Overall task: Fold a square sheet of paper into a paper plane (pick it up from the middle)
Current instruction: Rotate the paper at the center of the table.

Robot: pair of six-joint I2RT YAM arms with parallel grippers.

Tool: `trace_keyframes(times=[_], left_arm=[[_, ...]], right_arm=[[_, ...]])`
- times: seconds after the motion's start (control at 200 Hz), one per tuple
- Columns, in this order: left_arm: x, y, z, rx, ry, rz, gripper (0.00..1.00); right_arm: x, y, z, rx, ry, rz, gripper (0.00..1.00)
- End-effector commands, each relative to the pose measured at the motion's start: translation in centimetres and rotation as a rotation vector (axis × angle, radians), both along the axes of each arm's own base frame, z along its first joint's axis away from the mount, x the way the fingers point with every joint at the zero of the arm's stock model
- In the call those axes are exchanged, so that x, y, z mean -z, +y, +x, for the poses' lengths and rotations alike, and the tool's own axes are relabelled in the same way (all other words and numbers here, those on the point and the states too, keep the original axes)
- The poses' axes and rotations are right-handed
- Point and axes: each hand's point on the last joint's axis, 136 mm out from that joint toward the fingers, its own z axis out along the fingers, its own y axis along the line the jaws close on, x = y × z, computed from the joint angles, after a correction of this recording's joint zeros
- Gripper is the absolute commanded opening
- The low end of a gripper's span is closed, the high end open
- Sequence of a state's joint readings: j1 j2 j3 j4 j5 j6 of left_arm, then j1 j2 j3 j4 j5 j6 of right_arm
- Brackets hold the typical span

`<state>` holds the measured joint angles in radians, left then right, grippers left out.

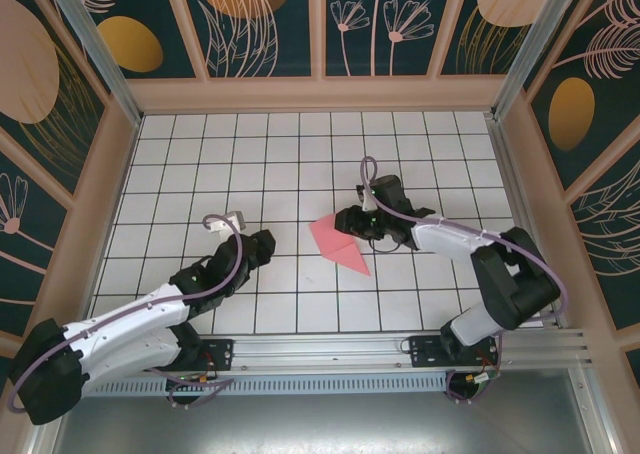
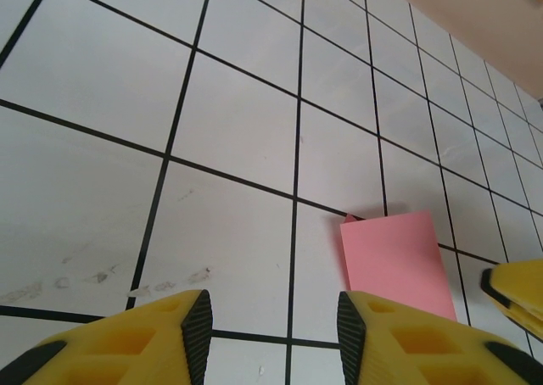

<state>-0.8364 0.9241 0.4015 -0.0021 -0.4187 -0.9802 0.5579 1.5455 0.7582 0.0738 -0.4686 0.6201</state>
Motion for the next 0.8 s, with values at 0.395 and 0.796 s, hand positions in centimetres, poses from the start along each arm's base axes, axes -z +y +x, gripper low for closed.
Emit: trace_keyframes(times=[0.395, 0.796], left_arm=[[-0.5, -1.9, 0.5, 0.06, 0.005, -0.034, 0.48], [0.7, -3.8, 0.4, 0.133, 0.058, -0.028, 0.48]], right_arm=[[7.4, -3.7, -1.3, 0.39, 0.257, 0.087, 0.34], [4.0, -2.9, -1.9, 0.469, 0.186, 0.102, 0.36]])
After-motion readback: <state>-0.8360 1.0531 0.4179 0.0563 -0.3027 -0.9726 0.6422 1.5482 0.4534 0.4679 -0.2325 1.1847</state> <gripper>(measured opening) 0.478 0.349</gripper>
